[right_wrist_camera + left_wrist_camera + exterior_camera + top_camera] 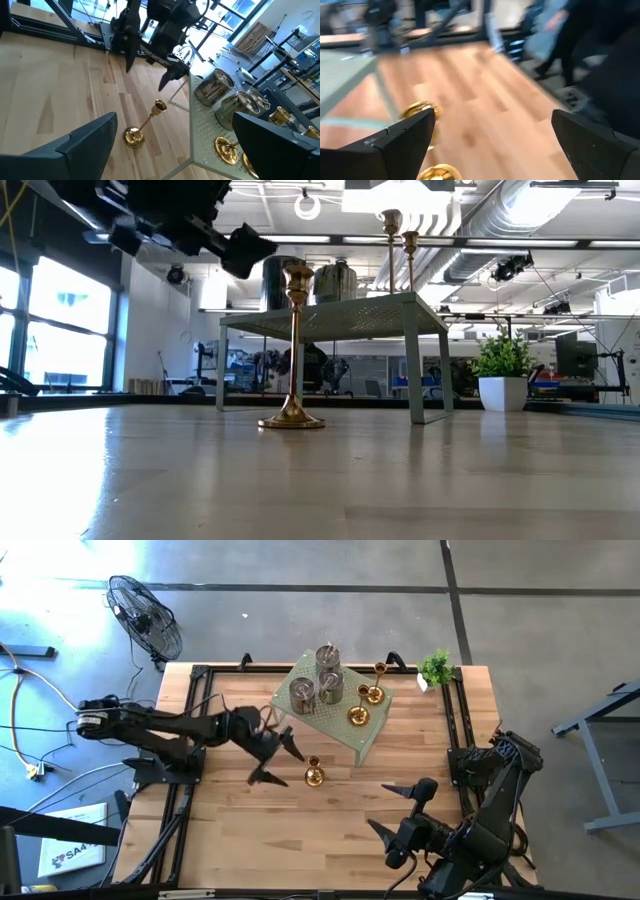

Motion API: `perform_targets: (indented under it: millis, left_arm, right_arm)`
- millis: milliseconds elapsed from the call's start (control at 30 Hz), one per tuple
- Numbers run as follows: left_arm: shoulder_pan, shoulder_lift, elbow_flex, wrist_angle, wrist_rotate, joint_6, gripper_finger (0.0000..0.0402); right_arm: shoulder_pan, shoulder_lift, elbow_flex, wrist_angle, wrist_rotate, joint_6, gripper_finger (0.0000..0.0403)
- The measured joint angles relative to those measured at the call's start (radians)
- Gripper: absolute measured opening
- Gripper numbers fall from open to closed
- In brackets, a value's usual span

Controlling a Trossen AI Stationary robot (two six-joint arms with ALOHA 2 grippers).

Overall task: Pick & Place candle stick holders
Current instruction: Put the gold candle holder on the shelf

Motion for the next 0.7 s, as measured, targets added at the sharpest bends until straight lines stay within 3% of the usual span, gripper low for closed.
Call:
perform_targets:
  millis: [200,300,467,700]
  left_arm:
    - [-0.065,0.0,0.0,-0.007,-0.306,0.005,0.0394]
    - [-0.076,0.0,0.0,-0.018,-0.404,0.005,0.0394]
    - [-0.073,0.001,0.0,-0.041,-0.442,-0.03,0.0394]
    - [-0.074,0.049,0.0,-0.011,-0.362,-0.056,0.0394]
  right_arm:
    - [0.0,0.0,0.0,-0.001,-0.002,0.0,0.0389]
    - [0.0,0.008,0.0,-0.003,-0.002,-0.001,0.0389]
    - [-0.003,0.035,0.0,-0.02,-0.002,-0.001,0.0389]
    - [-0.004,0.048,0.0,-0.034,0.001,0.0,0.0389]
